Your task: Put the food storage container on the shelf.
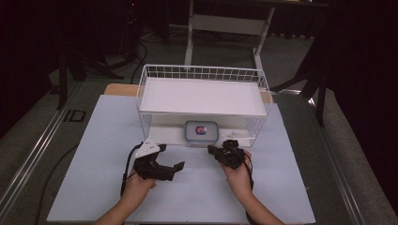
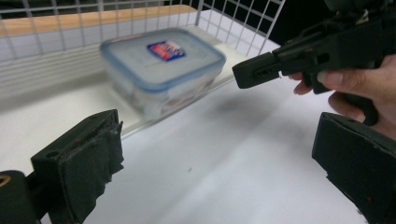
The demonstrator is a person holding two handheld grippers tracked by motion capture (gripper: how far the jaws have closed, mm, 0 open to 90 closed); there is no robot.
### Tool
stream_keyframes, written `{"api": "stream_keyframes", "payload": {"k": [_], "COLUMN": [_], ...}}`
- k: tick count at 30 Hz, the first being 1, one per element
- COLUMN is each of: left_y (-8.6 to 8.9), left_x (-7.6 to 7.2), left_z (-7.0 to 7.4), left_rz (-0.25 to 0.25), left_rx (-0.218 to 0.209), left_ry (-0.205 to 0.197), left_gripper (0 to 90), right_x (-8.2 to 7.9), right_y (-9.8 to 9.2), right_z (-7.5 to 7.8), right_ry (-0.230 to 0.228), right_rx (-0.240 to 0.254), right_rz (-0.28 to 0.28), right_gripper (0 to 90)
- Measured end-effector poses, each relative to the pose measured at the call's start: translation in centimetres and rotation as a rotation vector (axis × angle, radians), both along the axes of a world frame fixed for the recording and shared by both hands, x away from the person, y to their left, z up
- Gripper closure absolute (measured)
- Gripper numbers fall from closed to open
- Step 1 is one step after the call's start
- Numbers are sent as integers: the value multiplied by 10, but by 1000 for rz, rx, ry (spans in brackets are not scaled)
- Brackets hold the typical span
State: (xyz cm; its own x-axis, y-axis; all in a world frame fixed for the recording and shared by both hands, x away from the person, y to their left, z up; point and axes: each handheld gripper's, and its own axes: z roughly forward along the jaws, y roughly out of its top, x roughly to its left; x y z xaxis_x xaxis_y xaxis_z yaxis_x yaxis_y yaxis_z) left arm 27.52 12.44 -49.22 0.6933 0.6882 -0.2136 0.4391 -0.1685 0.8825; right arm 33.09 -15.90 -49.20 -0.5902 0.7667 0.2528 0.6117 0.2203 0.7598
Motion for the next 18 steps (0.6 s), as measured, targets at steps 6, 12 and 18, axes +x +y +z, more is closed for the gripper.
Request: {"api": "stream_keyframes", "payload": {"k": [6, 12, 18], "left_y": [9, 13, 13], "left_x": [-1, 1, 2], "left_z": [-19, -24, -26], "left_rz": [41, 57, 69], "left_rx": [-18, -25, -17], "left_ry": [14, -17, -17], "left_gripper": [27, 27, 27], "right_x": [7, 17, 26], "right_y": [19, 27, 29], "right_z": [-13, -17, -20], "right_ry": [5, -8, -5], "right_rx": [-43, -64, -56], "right_rz": [24, 16, 1], "right_gripper": [900, 900, 900]}}
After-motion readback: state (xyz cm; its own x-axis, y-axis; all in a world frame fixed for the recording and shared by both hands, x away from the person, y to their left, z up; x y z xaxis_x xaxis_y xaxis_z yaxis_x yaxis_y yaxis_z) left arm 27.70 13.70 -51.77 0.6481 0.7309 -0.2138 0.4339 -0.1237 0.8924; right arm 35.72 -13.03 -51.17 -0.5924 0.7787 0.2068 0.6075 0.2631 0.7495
